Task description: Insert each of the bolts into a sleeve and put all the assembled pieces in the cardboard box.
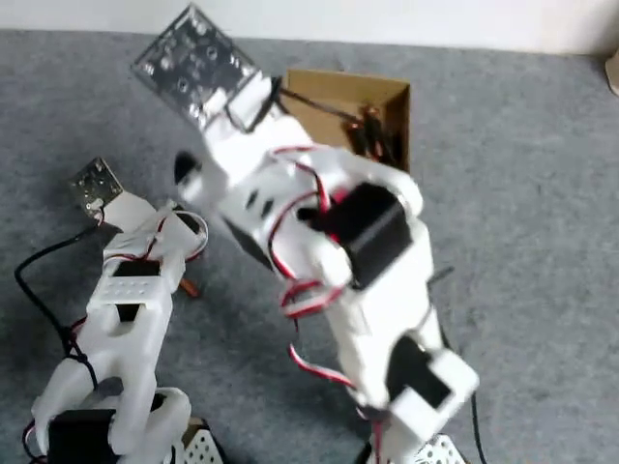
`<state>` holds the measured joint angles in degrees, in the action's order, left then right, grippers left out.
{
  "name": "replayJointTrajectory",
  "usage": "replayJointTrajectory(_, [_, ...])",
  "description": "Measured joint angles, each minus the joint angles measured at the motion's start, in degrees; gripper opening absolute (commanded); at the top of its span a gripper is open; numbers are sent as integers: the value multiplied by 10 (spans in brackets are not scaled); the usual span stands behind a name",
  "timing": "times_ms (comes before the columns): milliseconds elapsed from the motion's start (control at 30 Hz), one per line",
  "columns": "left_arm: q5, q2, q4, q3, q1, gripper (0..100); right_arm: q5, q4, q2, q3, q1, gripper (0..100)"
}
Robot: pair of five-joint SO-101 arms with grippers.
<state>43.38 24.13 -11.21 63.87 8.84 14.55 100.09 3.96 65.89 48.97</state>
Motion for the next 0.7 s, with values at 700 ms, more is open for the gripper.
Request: replayJointTrajectory(700, [2,78,0,9,39,7,115,-539,-324,-1158,-8,304])
